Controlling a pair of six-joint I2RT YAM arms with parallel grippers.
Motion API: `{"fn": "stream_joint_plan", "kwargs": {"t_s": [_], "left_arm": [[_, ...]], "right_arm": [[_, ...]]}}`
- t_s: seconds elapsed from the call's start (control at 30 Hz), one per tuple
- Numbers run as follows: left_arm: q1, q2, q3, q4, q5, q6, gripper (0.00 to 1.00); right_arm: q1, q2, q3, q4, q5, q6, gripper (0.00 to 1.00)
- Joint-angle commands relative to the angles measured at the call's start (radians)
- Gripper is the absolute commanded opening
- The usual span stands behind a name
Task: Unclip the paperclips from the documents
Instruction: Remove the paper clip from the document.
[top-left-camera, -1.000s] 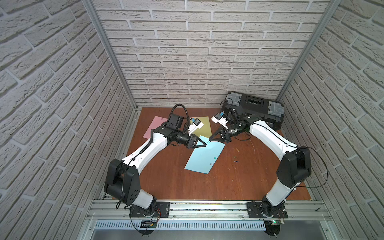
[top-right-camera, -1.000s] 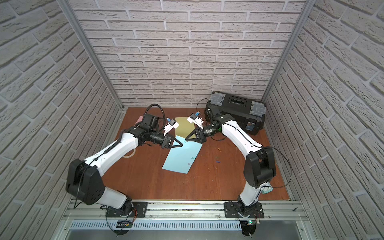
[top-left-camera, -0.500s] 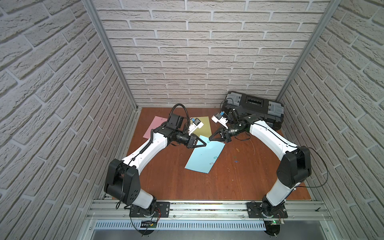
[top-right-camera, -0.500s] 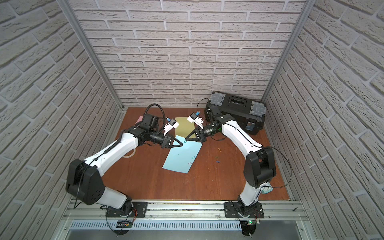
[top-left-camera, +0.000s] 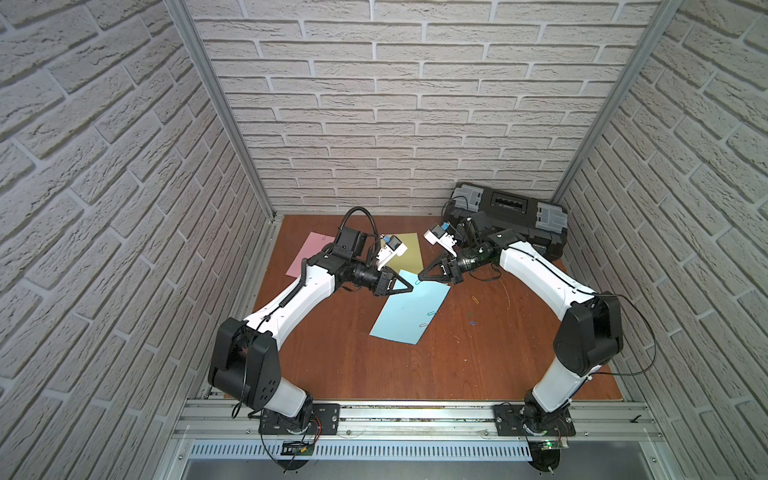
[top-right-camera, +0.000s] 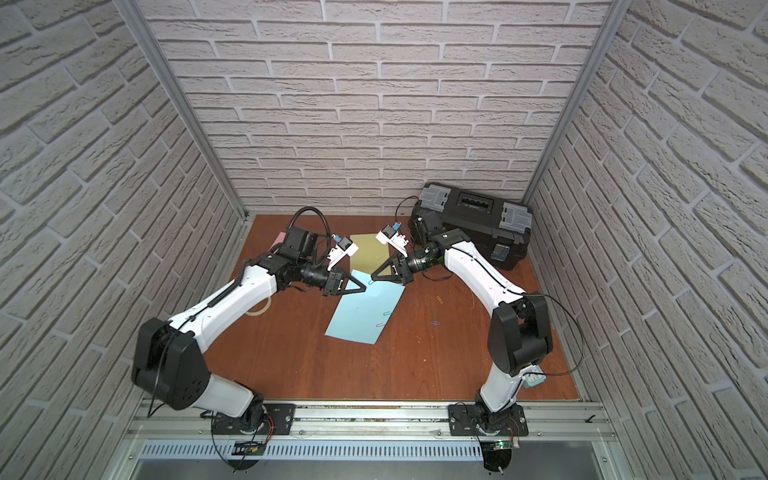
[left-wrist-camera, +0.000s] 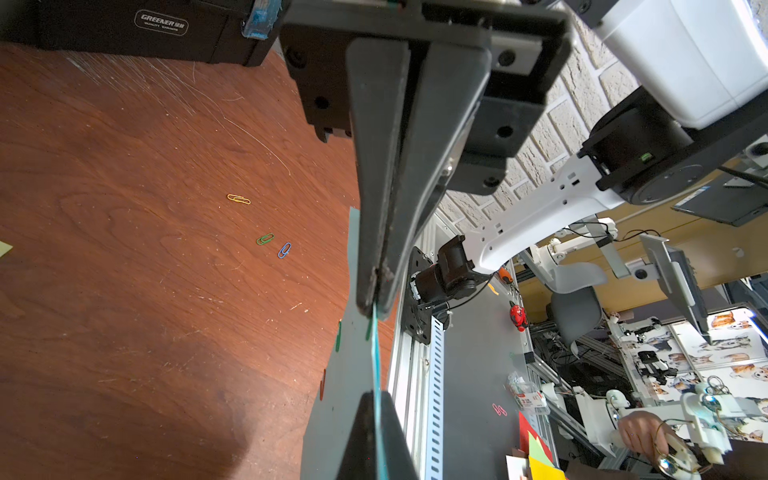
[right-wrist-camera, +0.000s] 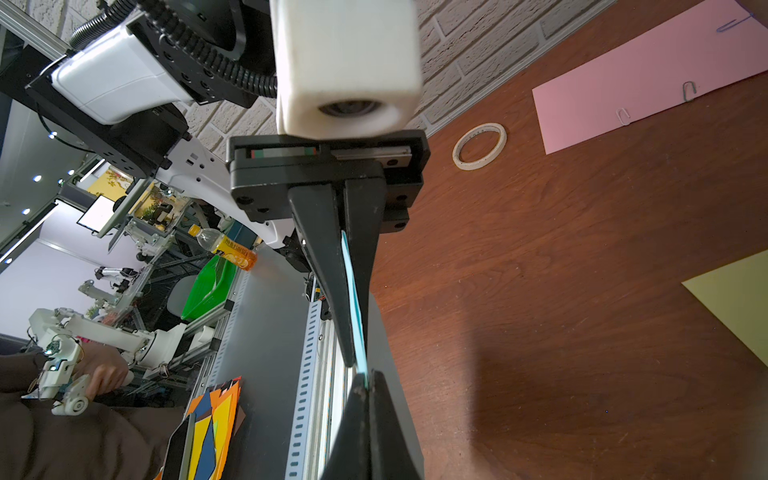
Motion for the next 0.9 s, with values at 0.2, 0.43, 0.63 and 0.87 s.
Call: {"fn": "stream_joint_plan", "kwargs": {"t_s": [0.2, 0.43, 0.63, 0.87], "left_arm": [[0.003, -0.001, -0.003, -0.055, 0.025, 0.035, 0.0], [0.003, 0.001, -0.002, -0.064, 0.026, 0.04, 0.0], [0.003, 0.005, -0.002, -0.07, 0.028, 0.045, 0.0], [0.003, 0.006, 0.0, -0.076, 0.029, 0.052, 0.0]], "right_arm": [[-0.051, -0.037, -0.009, 0.07, -0.008, 0.02, 0.04], [-0.057, -0.039, -0.011, 0.076, -0.013, 0.024, 0.05], [-0.064, -0.04, -0.013, 0.084, -0.014, 0.031, 0.05], [-0.071, -0.04, -0.018, 0.098, -0.015, 0.042, 0.05]]}}
